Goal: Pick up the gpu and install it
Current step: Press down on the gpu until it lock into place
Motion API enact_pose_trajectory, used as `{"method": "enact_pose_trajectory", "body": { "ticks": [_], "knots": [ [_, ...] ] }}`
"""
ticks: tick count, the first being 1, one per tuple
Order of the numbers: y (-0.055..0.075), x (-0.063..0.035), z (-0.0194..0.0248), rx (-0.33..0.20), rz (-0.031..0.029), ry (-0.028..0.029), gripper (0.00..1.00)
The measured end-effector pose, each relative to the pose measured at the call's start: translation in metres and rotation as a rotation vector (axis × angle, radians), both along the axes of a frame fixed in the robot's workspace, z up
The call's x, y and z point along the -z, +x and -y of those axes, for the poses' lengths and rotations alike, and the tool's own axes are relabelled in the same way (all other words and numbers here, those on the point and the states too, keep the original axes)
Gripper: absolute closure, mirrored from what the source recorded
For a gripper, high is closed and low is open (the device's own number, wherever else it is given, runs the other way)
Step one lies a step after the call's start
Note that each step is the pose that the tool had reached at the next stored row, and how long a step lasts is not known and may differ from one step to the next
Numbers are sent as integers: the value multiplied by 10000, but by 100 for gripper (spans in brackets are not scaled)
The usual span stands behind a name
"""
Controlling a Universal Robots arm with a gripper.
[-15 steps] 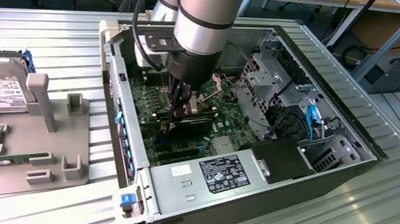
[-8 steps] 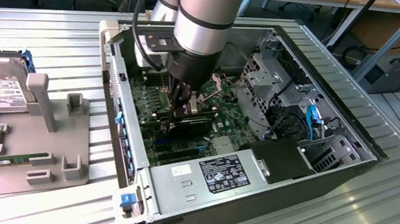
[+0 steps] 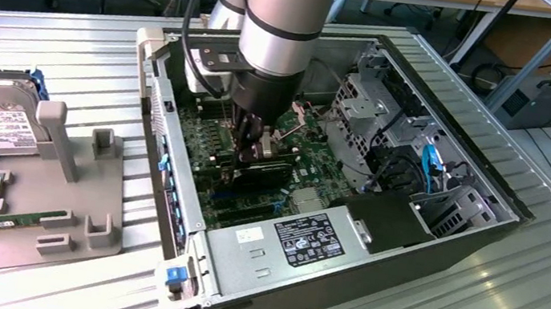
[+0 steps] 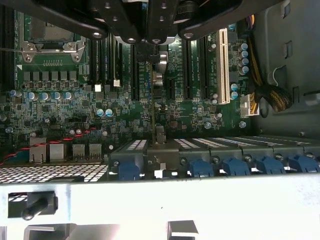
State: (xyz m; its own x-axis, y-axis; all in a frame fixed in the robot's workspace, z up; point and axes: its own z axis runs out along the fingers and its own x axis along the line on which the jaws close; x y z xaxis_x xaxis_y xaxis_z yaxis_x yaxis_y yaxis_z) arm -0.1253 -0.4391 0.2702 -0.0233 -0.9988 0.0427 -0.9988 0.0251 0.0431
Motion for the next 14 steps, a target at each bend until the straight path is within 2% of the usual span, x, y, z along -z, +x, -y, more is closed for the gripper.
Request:
{"method": "enact_pose_trajectory", "body": {
  "ticks": [14],
  "knots": [
    [-3,-37,0,0,4,4,89]
  ]
}}
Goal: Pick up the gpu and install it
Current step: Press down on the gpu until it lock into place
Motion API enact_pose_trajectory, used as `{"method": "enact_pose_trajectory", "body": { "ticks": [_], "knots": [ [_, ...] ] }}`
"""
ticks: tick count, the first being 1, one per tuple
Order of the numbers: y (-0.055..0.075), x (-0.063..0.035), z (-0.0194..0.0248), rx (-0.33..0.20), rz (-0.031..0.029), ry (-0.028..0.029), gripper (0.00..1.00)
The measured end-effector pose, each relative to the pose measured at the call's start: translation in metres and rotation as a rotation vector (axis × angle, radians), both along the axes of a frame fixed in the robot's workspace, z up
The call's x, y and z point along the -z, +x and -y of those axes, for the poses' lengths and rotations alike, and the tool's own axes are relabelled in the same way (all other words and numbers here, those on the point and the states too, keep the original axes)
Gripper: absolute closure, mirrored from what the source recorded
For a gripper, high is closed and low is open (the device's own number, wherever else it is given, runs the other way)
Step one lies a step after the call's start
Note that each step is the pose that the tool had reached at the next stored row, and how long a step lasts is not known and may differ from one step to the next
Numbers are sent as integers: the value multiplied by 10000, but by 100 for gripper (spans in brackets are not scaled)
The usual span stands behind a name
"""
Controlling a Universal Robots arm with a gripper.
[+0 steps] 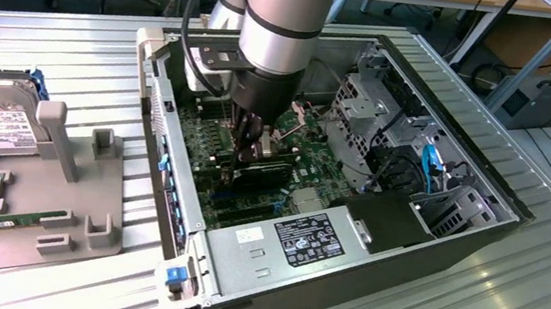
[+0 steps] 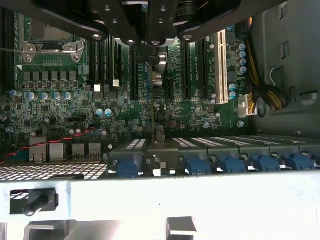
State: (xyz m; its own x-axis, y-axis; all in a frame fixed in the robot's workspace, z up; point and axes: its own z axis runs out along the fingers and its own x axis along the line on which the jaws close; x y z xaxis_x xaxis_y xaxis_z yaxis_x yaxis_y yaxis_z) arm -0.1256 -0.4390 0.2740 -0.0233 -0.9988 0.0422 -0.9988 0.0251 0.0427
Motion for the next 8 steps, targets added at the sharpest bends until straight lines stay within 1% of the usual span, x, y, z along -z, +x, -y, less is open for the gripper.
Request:
{"method": "enact_pose_trajectory", "body": {
  "ticks": [8],
  "knots": [
    [-27,13,0,0,-4,-6,89]
  ]
}}
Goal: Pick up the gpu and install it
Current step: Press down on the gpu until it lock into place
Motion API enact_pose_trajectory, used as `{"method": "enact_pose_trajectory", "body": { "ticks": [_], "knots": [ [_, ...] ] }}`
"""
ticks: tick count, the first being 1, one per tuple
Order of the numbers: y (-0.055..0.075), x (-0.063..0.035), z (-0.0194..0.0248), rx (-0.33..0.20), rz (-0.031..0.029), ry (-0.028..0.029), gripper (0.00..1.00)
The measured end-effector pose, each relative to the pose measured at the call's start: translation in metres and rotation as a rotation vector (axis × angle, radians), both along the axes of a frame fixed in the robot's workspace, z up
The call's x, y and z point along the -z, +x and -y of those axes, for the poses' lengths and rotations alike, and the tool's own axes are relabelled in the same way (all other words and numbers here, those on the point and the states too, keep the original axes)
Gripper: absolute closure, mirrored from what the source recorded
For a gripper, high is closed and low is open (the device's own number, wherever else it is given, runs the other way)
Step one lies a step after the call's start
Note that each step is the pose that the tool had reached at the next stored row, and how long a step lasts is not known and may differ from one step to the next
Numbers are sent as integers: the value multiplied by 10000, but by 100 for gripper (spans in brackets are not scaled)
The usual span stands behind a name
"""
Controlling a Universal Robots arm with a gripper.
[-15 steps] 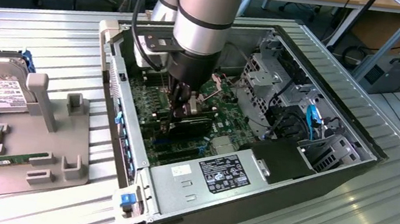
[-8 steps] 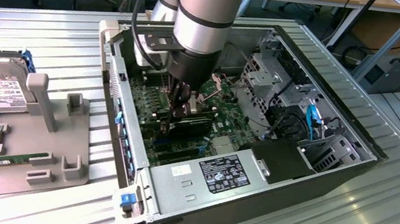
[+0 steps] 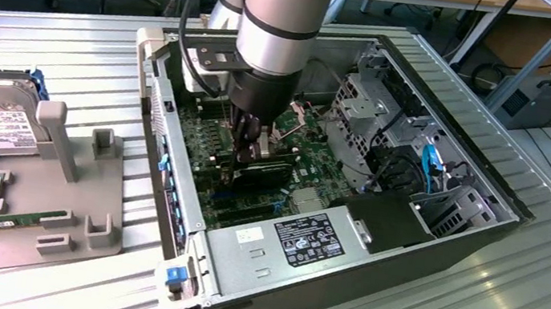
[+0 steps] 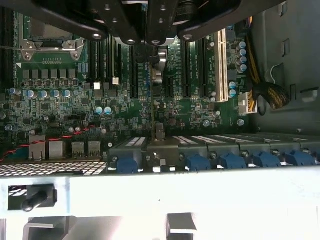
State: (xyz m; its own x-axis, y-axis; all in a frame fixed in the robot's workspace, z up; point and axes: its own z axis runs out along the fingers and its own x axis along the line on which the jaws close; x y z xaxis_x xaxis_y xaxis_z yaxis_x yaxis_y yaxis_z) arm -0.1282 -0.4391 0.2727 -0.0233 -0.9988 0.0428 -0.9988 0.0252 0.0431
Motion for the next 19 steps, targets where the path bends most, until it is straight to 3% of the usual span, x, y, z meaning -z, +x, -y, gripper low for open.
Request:
{"method": "enact_pose_trajectory", "body": {
  "ticks": [19],
  "knots": [
    [-21,78,6,0,0,-1,89]
  ]
}}
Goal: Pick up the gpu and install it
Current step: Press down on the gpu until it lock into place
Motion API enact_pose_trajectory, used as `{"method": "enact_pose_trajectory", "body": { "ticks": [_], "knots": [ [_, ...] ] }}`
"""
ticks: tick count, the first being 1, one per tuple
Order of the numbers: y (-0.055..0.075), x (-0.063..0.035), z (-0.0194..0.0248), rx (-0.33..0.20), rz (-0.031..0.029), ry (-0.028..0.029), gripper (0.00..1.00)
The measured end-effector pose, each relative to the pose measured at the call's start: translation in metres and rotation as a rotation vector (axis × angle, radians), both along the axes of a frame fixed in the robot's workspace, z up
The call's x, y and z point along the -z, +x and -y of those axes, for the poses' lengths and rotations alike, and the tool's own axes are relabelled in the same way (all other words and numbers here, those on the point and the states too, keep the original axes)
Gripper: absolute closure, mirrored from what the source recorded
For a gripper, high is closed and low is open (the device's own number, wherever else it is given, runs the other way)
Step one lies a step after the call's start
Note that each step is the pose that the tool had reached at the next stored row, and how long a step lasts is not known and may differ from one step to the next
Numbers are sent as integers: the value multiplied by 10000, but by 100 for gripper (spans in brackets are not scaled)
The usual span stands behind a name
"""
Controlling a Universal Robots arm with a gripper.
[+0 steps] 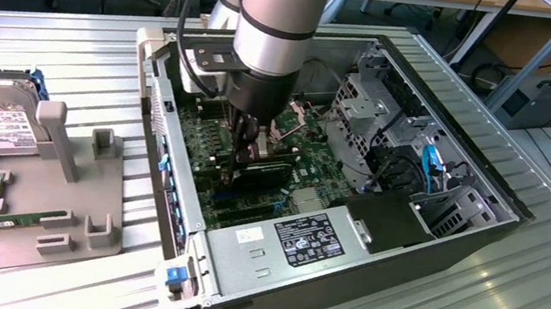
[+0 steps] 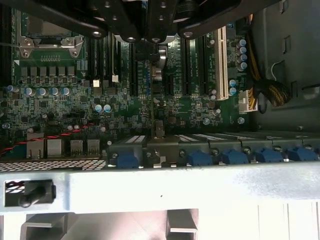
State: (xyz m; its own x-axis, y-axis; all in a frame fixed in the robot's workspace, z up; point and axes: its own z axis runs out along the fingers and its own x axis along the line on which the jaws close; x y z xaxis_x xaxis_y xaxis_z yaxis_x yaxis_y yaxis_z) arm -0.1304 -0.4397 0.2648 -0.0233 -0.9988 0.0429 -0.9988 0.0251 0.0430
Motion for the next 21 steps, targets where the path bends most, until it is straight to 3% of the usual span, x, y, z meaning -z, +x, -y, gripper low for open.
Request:
{"method": "enact_pose_trajectory", "body": {
  "ticks": [6,7,8,10,13,15,21],
  "knots": [
    [2,-15,-5,0,-18,-25,89],
    [1,-28,-3,1,-3,-2,89],
    [0,-56,-4,3,11,22,89],
    [0,-168,-2,1,2,4,89],
    [18,-188,-1,0,-3,5,89],
    [53,-189,0,1,-24,2,89],
    [249,-189,7,0,-159,5,89]
  ]
}}
